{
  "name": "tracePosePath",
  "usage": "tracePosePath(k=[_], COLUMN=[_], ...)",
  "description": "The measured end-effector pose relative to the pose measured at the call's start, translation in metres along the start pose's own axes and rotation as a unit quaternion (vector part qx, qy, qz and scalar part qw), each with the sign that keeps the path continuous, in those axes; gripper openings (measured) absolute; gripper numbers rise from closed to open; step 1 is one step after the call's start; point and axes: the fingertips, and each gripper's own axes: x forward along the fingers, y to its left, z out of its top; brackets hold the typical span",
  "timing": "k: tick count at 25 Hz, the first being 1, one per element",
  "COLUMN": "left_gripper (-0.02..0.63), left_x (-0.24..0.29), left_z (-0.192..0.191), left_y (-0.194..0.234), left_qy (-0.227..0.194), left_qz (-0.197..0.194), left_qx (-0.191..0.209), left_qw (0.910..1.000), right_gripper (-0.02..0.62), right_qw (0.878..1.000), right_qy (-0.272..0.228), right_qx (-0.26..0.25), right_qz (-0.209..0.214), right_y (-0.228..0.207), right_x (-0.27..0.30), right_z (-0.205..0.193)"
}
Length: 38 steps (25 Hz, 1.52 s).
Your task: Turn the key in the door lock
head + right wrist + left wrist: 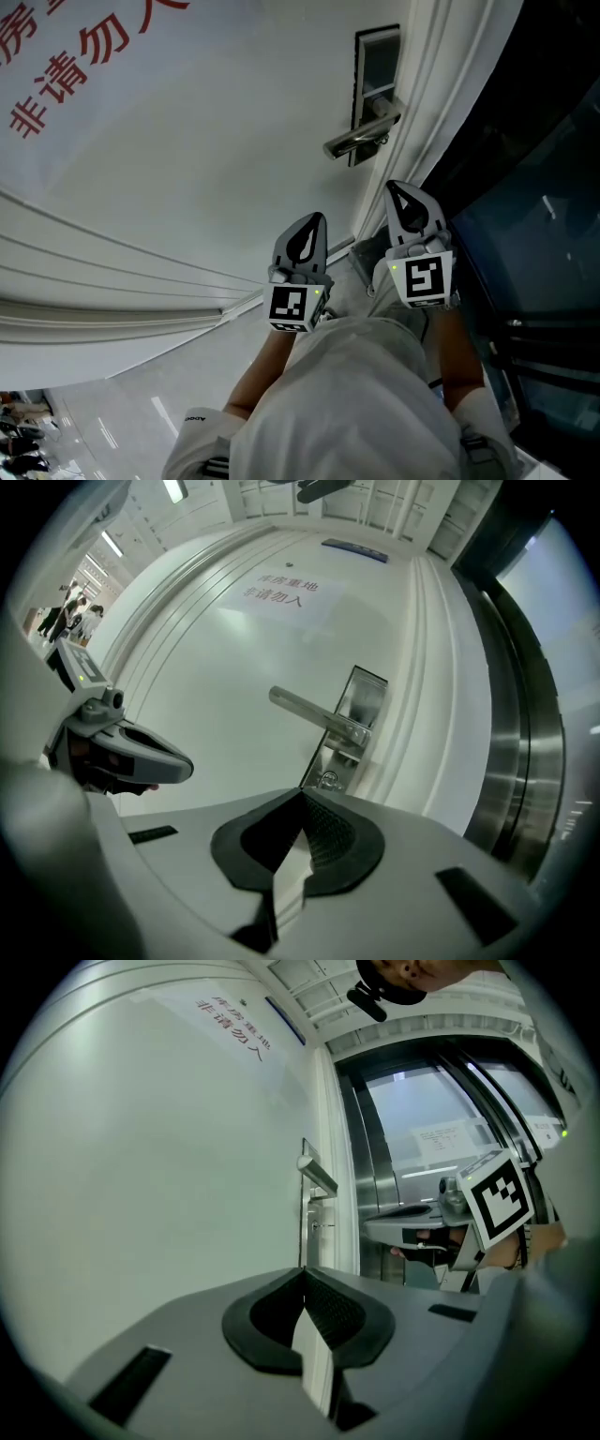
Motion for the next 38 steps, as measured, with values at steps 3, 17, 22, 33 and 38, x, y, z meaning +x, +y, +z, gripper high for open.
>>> tracePosePath(k=[3,17,22,33,38], left_gripper=[0.009,0.009,0.009,0.009,0.009], left_x=[0.003,0.011,0.007,-0.006,-0.010], left_z=[0.003,0.000,-0.001,-0.008,-0.010], left_y=[0.007,0.019,0.024,0.030,0.030], left_qy=[-0.004,-0.007,-0.007,0.005,0.008], left_qz=[0.011,0.028,0.035,0.049,0.054], left_qx=[-0.003,-0.006,-0.006,-0.004,-0.006], left_qw=[0.9999,0.9995,0.9993,0.9988,0.9985], right_gripper=[-0.009,0.080,0.140,0.137,0.014], right_qw=[0.998,0.950,0.940,0.945,0.952], right_qy=[0.014,0.096,0.111,0.111,0.102], right_qx=[-0.063,-0.297,-0.323,-0.305,-0.281], right_qz=[0.013,-0.016,-0.009,-0.045,-0.065], right_y=[0.000,-0.019,-0.022,-0.027,-0.034], right_x=[0.013,0.062,0.073,0.085,0.083], right_z=[-0.001,-0.011,-0.017,-0.016,-0.014])
